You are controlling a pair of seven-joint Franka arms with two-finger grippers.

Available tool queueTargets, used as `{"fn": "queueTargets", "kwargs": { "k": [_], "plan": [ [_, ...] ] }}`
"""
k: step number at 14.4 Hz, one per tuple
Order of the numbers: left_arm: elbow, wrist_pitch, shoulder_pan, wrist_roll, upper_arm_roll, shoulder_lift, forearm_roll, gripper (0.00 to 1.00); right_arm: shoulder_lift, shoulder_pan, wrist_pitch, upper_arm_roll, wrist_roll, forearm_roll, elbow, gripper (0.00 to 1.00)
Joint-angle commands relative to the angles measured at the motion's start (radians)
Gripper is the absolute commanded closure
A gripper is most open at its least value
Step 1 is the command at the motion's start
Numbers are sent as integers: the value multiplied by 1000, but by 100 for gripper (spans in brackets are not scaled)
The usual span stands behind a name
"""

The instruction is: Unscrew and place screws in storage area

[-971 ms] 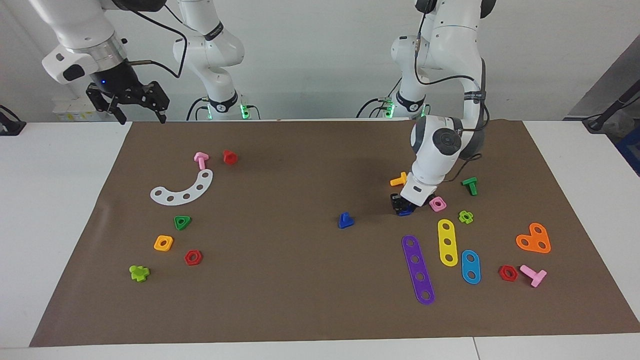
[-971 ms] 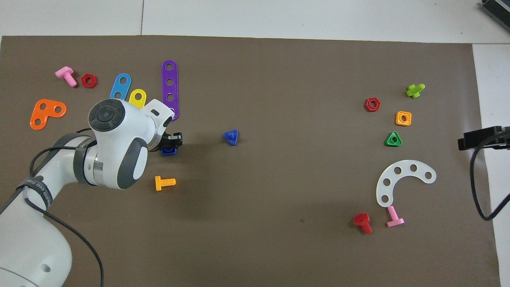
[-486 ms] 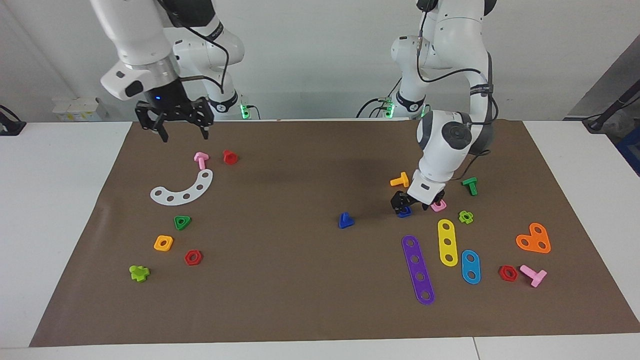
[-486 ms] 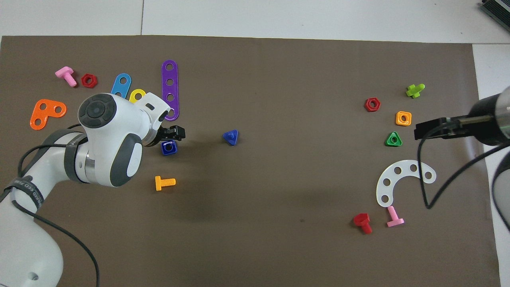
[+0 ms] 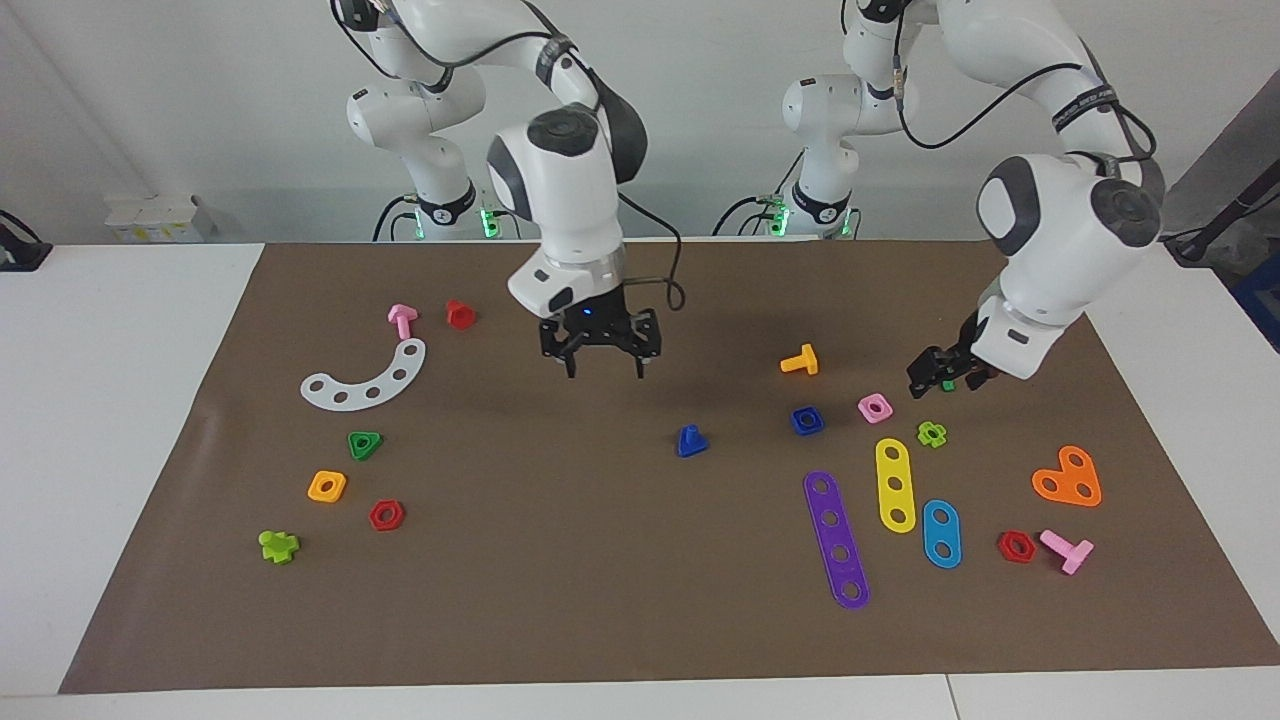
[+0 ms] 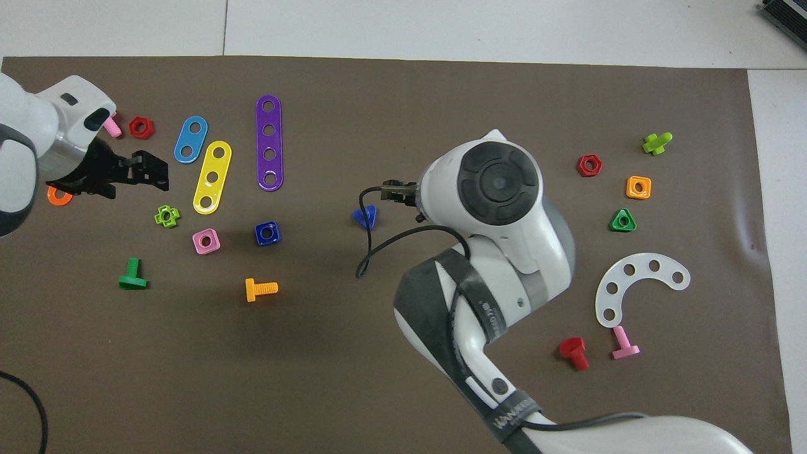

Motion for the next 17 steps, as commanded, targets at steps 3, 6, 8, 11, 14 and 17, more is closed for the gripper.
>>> {"fn": "queueTargets", "kwargs": {
  "k": [3,6,8,11,14,17],
  "plan": [
    [170,-221,12,50,-11,0,95,7,301,90,63,4,52,-29,241,0],
    [239,-319,4,50,-17,1,80,7,314,81,105,6,-17,-61,202,2],
    [276,-364,1,49,-20,-5,79,7,314,91,105,6,-21,-61,193,15],
    [293,-395,-5,44,-25,-73,50,4,314,91,106,6,-47,-69,185,41],
    [217,-395,-22,41,-32,-149,48,0,308,91,148,6,-57,-73,148,47],
    [138,-350,-23,42,-34,-190,46,0,308,89,148,6,-57,-73,145,55]
  ]
}}
